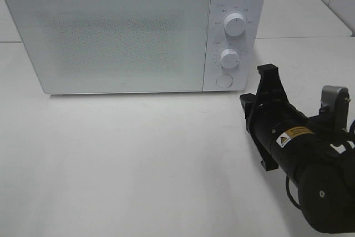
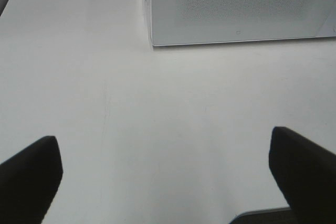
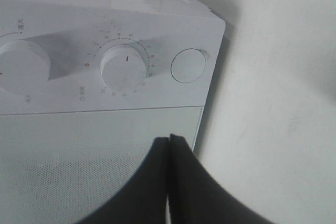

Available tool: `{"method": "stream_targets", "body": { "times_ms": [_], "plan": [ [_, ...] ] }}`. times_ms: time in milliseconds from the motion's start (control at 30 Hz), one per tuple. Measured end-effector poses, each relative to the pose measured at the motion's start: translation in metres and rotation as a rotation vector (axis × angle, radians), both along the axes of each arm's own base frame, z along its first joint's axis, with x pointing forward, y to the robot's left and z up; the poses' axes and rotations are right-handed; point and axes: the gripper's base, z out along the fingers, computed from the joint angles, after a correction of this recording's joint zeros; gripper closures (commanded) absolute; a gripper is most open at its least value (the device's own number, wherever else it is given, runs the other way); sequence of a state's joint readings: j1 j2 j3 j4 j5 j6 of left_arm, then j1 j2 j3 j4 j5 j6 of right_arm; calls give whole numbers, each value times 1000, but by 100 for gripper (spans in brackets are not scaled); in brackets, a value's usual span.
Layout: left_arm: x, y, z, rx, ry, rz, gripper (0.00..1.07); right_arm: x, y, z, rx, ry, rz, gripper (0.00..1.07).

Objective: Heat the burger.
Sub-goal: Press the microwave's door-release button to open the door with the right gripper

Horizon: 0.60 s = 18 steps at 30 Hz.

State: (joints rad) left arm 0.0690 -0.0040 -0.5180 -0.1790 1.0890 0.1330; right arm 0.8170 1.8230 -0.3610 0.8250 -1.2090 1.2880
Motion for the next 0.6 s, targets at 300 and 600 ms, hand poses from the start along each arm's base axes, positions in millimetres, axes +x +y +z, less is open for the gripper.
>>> {"method": "stream_targets", "body": {
  "times_ms": [300, 600],
  "plan": [
    [0, 0, 0, 0, 0, 0, 6, 17, 17, -11, 50, 2, -23, 107],
    [0, 0, 0, 0, 0, 0, 6, 38, 33, -23, 83, 20, -42, 107]
  ]
}}
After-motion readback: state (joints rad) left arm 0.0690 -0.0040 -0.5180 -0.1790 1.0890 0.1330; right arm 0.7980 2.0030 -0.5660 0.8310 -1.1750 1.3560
